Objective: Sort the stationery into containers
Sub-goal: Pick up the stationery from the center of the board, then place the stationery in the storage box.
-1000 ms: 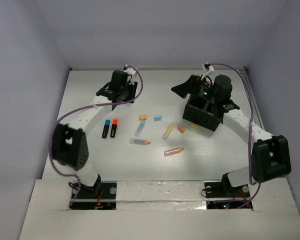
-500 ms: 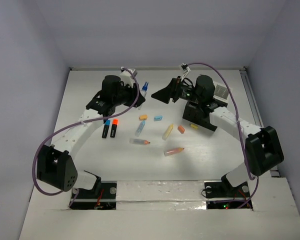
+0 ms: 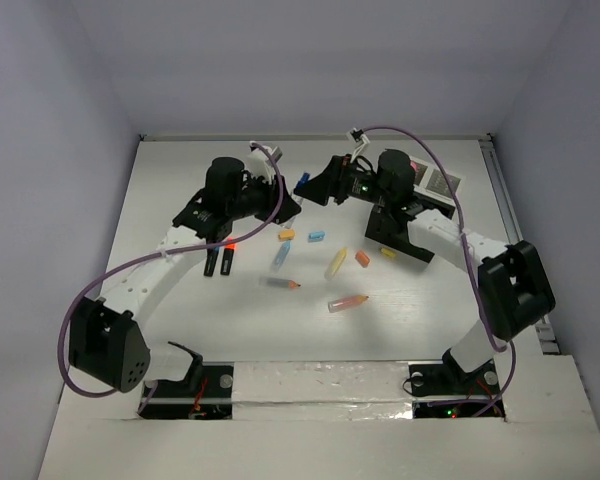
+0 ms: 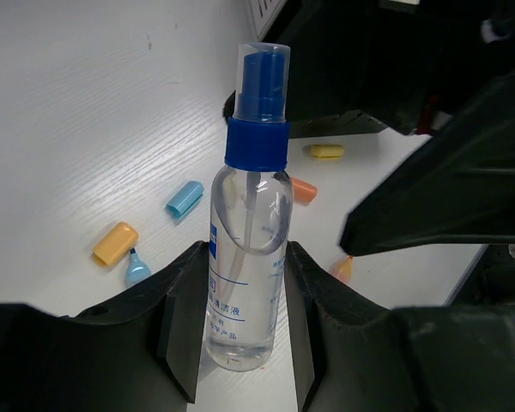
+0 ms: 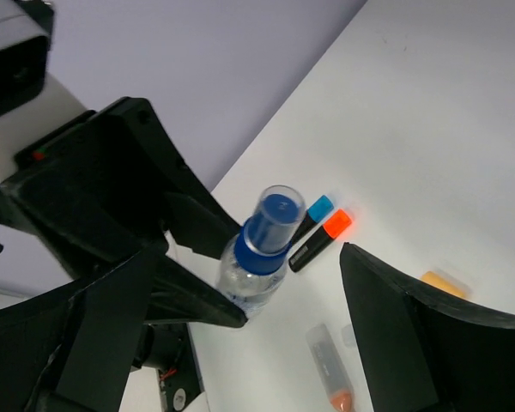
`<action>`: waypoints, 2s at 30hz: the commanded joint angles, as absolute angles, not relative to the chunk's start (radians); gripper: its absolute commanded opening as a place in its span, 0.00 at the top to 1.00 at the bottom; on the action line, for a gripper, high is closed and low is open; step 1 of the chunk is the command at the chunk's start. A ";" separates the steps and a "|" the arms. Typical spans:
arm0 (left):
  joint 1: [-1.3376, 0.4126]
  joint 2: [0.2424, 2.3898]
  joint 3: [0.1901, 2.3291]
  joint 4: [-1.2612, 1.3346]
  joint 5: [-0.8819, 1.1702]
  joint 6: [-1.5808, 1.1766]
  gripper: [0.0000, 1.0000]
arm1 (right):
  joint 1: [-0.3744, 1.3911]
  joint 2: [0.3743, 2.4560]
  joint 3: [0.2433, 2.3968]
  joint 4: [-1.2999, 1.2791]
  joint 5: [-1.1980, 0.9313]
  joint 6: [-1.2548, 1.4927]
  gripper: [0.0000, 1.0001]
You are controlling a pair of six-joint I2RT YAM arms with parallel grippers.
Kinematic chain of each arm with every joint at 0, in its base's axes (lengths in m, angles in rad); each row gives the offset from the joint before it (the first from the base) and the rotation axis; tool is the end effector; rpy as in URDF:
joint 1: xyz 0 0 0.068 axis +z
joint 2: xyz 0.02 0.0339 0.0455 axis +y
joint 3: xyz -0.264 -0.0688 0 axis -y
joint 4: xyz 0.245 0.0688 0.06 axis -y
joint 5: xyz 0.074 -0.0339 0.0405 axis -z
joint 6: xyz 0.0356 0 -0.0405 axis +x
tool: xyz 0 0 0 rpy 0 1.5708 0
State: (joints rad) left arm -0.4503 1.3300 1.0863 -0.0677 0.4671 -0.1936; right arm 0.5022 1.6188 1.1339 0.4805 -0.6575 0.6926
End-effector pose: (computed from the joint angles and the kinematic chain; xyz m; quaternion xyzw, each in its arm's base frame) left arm 0.2721 -0.1493 0.3366 0.2358 0.7624 -0.3587 0.4843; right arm 0.3222 0.2018 0.3156 -0.1630 0.6893 0.5648 0.4234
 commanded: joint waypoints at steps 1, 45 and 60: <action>-0.454 1.276 1.078 0.025 0.505 -0.199 0.84 | 0.526 1.629 1.189 0.506 -0.641 0.692 0.07; -0.548 0.999 1.008 -0.152 0.370 -0.160 0.01 | 0.285 1.439 1.209 0.284 -0.070 0.502 0.85; -0.548 0.772 0.792 -0.112 0.330 -0.180 0.01 | 0.046 1.451 1.172 0.095 0.482 0.221 0.85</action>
State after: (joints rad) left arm -0.5480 0.7876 0.7921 -0.1642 0.3138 -0.1799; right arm 0.0860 1.4303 1.1637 0.1051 0.3824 0.2634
